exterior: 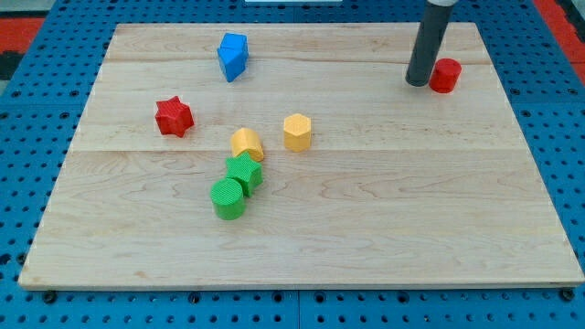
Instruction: Move your arm to the bottom right of the yellow hexagon
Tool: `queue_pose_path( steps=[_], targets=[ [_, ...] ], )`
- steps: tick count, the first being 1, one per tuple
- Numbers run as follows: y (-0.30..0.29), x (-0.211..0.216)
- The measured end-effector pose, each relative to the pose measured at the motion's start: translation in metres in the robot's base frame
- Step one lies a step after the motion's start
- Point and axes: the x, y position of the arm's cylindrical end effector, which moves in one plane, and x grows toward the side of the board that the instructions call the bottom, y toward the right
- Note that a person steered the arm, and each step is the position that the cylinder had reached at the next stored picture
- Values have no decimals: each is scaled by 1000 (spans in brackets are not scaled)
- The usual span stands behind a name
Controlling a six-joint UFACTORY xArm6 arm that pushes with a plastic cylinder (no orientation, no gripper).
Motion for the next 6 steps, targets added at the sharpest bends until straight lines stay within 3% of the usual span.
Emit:
queue_pose_path(
  steps=[3, 4, 6],
  targets=[
    [-28, 11],
    [-32, 31],
    [-30, 114]
  ],
)
